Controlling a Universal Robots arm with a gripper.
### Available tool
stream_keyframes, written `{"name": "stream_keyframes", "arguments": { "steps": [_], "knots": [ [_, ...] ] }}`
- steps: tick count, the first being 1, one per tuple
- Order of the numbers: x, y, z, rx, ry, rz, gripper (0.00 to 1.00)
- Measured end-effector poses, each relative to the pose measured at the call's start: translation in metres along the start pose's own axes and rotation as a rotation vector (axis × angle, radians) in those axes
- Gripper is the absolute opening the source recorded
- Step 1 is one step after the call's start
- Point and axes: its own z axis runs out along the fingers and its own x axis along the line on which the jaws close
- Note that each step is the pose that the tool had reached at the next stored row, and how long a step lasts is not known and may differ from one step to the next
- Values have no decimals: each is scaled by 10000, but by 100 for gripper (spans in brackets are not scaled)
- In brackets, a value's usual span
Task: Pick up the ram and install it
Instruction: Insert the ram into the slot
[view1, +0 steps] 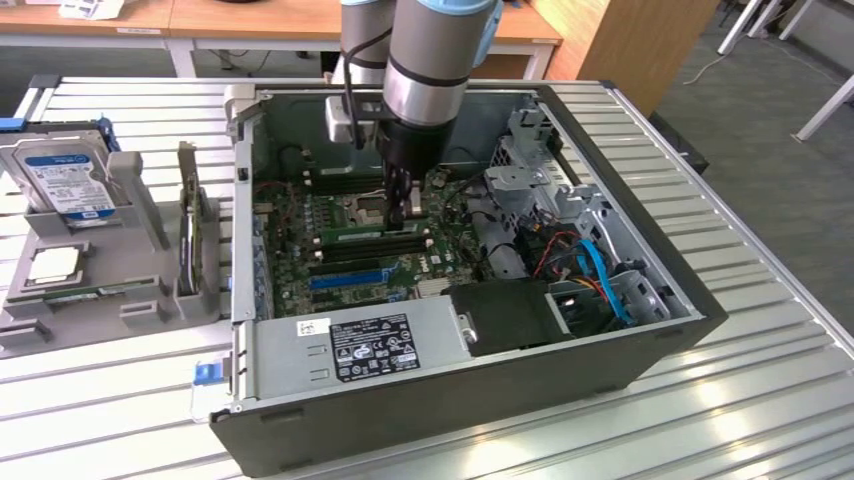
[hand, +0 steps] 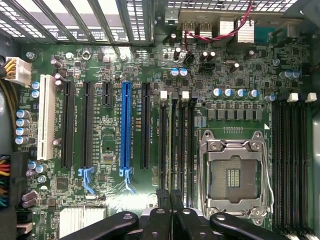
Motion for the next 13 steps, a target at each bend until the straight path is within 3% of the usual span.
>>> {"name": "stream_keyframes", "arguments": {
  "steps": [13],
  "knots": [
    [0,-24,3,0,0,1,12]
  ]
}}
